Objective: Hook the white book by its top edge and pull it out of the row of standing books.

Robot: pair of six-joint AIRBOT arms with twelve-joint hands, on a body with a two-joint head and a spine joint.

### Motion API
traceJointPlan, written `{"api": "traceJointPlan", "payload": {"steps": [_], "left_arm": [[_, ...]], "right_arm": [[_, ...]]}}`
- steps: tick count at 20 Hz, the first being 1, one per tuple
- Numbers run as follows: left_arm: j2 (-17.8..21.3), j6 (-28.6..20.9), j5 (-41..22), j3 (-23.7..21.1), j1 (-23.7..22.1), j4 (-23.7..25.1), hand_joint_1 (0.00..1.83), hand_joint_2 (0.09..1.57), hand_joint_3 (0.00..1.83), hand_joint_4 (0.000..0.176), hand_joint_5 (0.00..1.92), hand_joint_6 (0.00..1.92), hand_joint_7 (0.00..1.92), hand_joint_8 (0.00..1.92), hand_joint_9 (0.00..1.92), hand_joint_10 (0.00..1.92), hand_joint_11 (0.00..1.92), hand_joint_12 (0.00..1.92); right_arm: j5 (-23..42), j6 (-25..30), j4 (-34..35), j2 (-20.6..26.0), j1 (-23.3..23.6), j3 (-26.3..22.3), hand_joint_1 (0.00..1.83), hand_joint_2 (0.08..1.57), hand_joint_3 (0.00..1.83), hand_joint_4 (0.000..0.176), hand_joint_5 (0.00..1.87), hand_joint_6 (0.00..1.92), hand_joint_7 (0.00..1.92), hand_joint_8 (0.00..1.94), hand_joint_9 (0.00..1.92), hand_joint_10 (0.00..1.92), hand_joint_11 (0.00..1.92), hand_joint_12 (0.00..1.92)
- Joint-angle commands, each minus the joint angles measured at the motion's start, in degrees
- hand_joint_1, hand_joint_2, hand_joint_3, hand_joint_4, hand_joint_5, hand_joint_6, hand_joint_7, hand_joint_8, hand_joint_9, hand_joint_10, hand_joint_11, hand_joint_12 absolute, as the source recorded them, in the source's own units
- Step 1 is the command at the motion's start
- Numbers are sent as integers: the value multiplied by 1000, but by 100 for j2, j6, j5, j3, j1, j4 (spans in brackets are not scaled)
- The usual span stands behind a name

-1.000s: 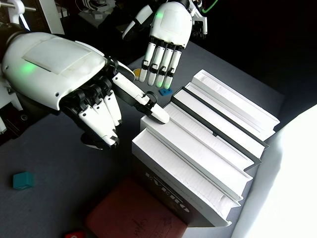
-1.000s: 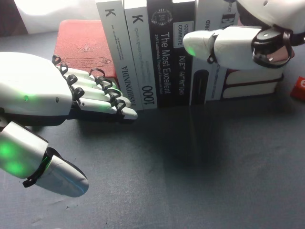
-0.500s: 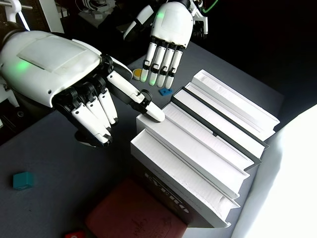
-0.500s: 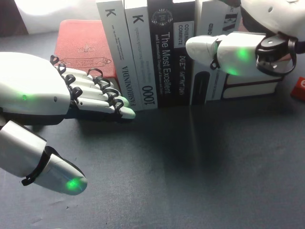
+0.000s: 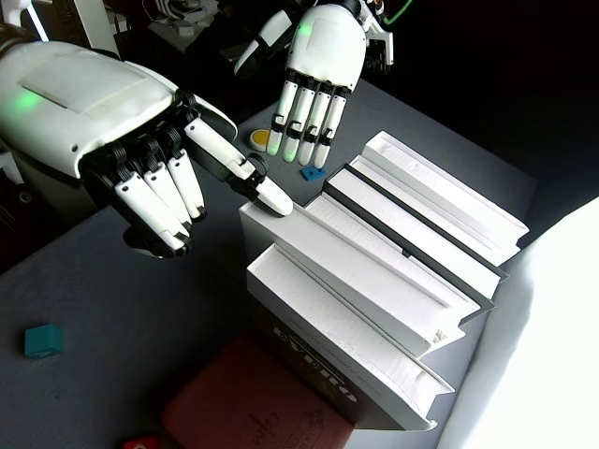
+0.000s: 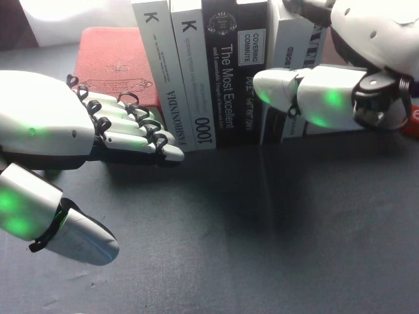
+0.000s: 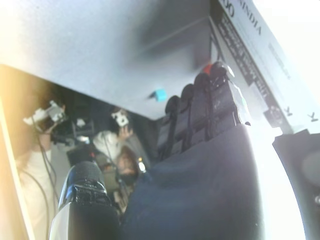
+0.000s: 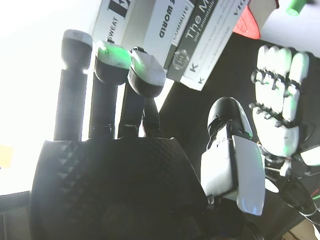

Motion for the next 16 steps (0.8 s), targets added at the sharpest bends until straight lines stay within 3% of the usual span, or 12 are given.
{"api": "traceJointPlan", "payload": {"steps": [1, 8, 16], "left_arm": [[15, -25, 147, 31, -49, -286, 0, 1073, 4, 0, 0, 0, 0, 0, 0, 0, 0, 0], [15, -51, 140, 27, -48, -286, 0, 1060, 0, 0, 0, 0, 0, 0, 0, 0, 0, 0], [15, -56, 140, 36, -42, -286, 0, 1060, 0, 0, 0, 0, 0, 0, 0, 0, 0, 0]], "right_arm": [[133, -54, -89, 41, -22, -55, 0, 1160, 2, 0, 589, 21, 1171, 1941, 1106, 1921, 757, 1921], [182, -223, 67, 76, -89, -236, 0, 1157, 0, 0, 644, 11, 1158, 1941, 1086, 1921, 706, 1921], [471, -390, 71, 160, -259, -619, 0, 1162, 0, 0, 630, 3, 1176, 1941, 1110, 1921, 784, 1921]]}}
